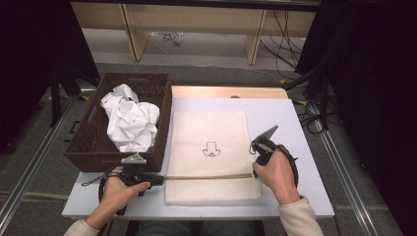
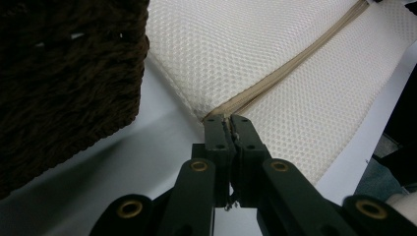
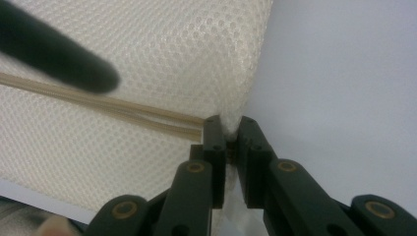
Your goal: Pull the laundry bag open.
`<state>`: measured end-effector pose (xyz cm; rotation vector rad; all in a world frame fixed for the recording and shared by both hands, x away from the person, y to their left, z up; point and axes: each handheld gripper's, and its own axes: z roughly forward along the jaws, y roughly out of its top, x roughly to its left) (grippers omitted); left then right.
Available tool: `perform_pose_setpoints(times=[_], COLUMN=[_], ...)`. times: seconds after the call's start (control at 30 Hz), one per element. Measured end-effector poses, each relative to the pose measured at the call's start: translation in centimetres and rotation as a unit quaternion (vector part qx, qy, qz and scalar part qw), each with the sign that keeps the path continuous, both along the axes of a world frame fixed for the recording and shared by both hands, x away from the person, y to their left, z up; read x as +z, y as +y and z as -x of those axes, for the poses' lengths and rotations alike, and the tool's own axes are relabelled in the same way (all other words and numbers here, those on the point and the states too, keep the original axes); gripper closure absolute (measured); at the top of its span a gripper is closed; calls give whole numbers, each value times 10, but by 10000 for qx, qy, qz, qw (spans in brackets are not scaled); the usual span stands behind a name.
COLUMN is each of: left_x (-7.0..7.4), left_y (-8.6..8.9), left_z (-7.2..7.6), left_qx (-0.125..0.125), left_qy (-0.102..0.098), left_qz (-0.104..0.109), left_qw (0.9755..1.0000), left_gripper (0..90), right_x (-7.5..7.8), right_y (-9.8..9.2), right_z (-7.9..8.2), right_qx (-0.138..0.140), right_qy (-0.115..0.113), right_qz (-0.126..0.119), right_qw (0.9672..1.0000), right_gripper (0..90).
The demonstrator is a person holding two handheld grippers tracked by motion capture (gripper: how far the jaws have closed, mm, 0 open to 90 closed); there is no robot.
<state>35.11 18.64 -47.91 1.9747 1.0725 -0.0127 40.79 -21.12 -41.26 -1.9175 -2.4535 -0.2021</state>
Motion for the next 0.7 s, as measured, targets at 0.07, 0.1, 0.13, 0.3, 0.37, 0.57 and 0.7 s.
perform_pose_setpoints(times=[0.07,0.1,0.13,0.3,0.37,0.57,0.7], left_x=[0,0,-1,-1,-1,-2,-4], left_y=[0,1,0,1,0,-2,-5], left_z=[0,0,0,0,0,0,1], left_qx=[-13,-28,-7,-16,-4,-29,-50], left_qy=[16,27,11,-12,-22,-10,-41], left_qz=[-22,-42,-49,-79,-90,-131,-209], left_qw=[10000,10000,10000,10000,10000,9999,9998], left_gripper=[869,869,869,869,869,867,865], right_x=[-2,-2,-1,-1,-1,-6,-7], right_y=[-4,-3,-2,0,-1,0,1], right_z=[-2,-2,-1,0,-1,-1,-2], right_qx=[252,185,88,-92,-30,55,-41], right_qy=[-36,12,127,39,91,-11,98], right_qz=[-165,-175,-153,-38,-29,44,64], right_qw=[9995,9997,9998,9999,9999,10000,9999], right_gripper=[847,847,847,847,847,843,815])
